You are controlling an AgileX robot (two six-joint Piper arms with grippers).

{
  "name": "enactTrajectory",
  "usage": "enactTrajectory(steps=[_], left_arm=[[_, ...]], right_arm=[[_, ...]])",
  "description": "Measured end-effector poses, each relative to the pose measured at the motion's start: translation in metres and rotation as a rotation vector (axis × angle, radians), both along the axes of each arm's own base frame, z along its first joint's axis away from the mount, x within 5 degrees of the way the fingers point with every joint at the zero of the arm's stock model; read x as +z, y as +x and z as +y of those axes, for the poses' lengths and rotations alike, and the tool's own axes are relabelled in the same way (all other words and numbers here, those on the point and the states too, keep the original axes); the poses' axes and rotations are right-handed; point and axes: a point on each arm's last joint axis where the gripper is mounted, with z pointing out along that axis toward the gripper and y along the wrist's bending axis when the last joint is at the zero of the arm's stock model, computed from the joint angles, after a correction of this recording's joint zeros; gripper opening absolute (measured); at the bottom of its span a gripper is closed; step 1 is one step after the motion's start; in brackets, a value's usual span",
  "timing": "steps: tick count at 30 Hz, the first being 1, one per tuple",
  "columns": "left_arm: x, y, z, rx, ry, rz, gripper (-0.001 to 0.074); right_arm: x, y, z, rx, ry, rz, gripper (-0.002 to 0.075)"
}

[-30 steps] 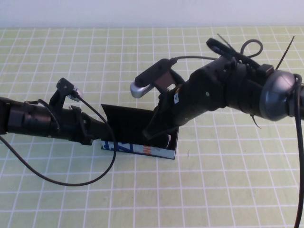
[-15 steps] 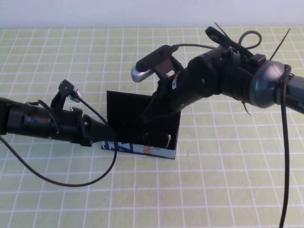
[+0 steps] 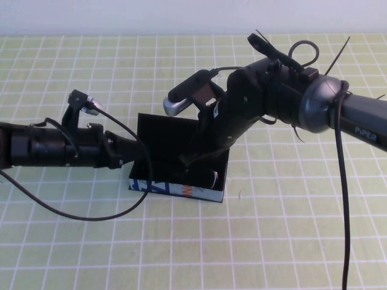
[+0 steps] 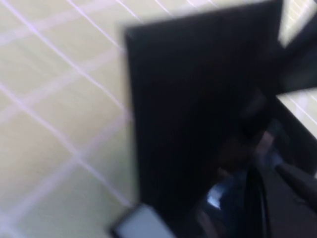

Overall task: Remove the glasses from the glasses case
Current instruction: Pick up the glasses from the glasses case

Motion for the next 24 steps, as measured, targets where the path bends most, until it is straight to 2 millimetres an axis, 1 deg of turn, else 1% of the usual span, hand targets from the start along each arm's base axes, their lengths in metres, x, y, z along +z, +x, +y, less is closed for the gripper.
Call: enactTrajectory(steps=[6,10,14,18,21,24], left_arm=[[-0.002,0.012,0.004,0.143,0.003,-0.006,-0.0004],[-0.009,0.015,0.005,0.172,-0.003,0.015,-0.0004],[-0.010,0.016,0.005,0.187,-0.012,0.022,-0.0004],[-0.012,0.017,0.006,0.203,-0.026,0.028,-0.0004],[-0.012,0.017,0.006,0.205,-0.024,0.029,-0.0004],[-0.012,0.017,0.006,0.205,-0.024,0.029,-0.0004]], right_arm=[[0.003,-0.003,0.001,0.050,-0.008,0.032,-0.0017],[0.014,-0.004,0.005,0.129,0.001,0.031,-0.0017],[0.025,-0.008,0.010,0.248,0.016,0.043,-0.0002],[0.029,-0.016,0.014,0.398,0.027,0.061,0.0064],[0.028,-0.019,0.014,0.473,0.020,0.064,0.0142],[0.028,-0.020,0.015,0.504,0.014,0.056,0.0225]])
